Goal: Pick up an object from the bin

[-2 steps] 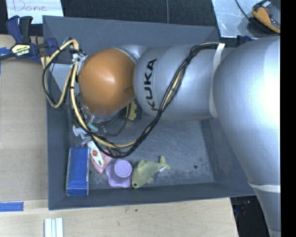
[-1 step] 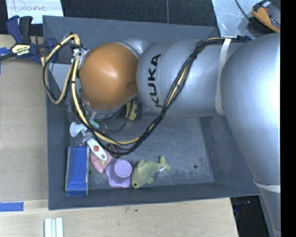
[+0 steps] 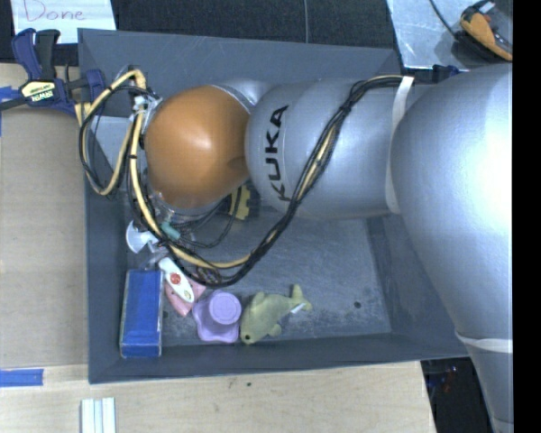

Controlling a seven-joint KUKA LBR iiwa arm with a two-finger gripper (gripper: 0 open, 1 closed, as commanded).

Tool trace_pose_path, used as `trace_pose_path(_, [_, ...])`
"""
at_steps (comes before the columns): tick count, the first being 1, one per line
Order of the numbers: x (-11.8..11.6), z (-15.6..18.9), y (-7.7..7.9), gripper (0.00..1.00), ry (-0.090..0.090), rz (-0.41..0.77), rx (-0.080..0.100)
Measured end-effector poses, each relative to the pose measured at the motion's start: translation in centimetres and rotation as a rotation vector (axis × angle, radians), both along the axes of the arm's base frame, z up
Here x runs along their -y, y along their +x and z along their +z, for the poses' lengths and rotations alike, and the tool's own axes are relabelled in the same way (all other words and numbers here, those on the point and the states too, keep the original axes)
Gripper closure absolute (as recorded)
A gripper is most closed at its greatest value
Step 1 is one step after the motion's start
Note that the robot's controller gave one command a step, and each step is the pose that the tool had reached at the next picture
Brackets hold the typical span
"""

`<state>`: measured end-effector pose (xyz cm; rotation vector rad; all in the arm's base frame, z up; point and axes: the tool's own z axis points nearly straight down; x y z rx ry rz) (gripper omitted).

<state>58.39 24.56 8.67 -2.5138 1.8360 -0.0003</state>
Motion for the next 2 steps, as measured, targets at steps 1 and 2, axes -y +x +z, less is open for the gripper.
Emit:
trace_pose_path(1, [0.0,0.7,0.0,1.00,0.001,0.000,0.002])
trace_pose_path(2, [0.0,3.1,0.0,1.00,0.002,-0.002,0.001])
